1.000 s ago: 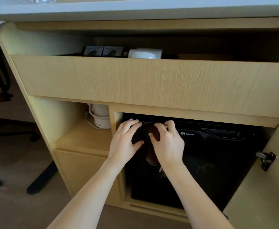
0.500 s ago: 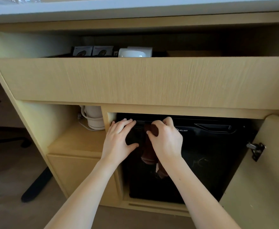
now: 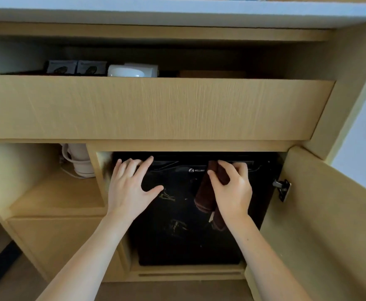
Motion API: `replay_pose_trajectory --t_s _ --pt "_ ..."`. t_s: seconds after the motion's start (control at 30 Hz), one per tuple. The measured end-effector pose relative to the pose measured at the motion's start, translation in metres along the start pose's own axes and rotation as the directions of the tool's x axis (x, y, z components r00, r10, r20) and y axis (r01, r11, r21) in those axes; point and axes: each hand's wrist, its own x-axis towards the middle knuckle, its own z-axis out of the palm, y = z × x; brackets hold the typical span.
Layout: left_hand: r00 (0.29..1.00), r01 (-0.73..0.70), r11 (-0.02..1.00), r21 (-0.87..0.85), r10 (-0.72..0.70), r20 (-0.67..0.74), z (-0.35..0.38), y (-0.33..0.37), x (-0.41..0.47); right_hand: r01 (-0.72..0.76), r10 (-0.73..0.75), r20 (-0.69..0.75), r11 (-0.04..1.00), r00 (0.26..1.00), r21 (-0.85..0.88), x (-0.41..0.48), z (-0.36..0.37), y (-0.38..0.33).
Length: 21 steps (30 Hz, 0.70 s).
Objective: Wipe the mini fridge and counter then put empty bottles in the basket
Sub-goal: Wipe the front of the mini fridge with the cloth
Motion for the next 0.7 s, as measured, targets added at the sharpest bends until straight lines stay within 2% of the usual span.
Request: replay_pose_trajectory --t_s 0.1,0.27,0.4,0.47,0.57,0.7 --pt "0.996 -0.073 0.996 -0.044 0.074 0.041 0.001 0.016 0.002 -0.007 0.008 0.016 1.000 1.000 -0.026 0.003 -0.014 0.019" --pt "0.976 -0.165 0.979 -0.117 0.179 0.125 0.006 0.053 0.008 -0.190 0.182 -0.119 0.980 0.976 -0.061 0.005 -0.032 0.041" --pt "0.983 -0.159 0.977 -0.141 0.171 0.071 0.009 0.074 0.009 -0.074 0.073 -0.029 0.997 0.997 -0.030 0.004 -0.021 0.026" --pt "0.981 -0.153 0.979 -0.136 0.167 0.101 0.010 0.072 0.007 -0.089 0.089 -0.001 0.996 0.996 0.012 0.009 -0.024 0.031" --pt "0.972 -0.146 0.980 -0.133 0.167 0.164 0.009 0.067 0.008 -0.162 0.169 -0.077 0.982 0.983 0.095 0.014 -0.034 0.044" --pt "0.972 -0.156 0.975 -0.159 0.180 0.153 0.009 0.067 0.011 -0.174 0.195 -0.170 0.976 0.966 0.132 0.009 -0.031 0.055"
